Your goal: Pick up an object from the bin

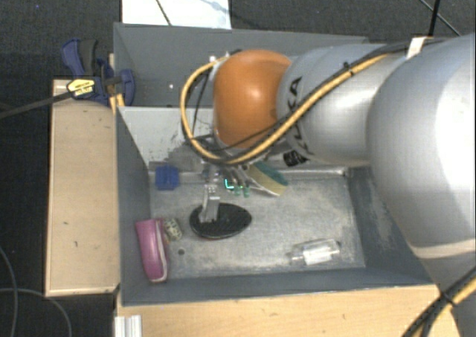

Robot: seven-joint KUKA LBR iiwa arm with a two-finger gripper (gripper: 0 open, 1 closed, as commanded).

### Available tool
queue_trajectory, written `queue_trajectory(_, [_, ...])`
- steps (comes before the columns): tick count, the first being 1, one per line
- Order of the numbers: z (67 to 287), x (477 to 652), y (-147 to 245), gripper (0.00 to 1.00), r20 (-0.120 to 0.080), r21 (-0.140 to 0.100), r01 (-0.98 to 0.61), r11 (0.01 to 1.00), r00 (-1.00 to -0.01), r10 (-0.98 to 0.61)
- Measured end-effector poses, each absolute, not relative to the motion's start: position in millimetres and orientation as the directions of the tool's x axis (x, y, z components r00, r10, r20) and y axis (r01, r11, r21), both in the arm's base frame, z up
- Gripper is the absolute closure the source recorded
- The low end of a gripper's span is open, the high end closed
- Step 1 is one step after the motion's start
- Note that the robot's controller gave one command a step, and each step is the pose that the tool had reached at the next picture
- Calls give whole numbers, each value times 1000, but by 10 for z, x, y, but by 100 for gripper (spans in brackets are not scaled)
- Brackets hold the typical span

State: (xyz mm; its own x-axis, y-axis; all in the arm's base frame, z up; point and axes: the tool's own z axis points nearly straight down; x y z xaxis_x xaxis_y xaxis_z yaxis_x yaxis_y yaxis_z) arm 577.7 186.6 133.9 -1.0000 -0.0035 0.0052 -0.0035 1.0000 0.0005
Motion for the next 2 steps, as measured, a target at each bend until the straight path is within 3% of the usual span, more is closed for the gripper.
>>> queue_trajectory(1, [702, 5428, 1369, 0, 7, 4, -83, 997, -996, -83])
queue_trajectory(2, [743, 5468, 1392, 100, -7, 6, -80, 997, -997, -80])
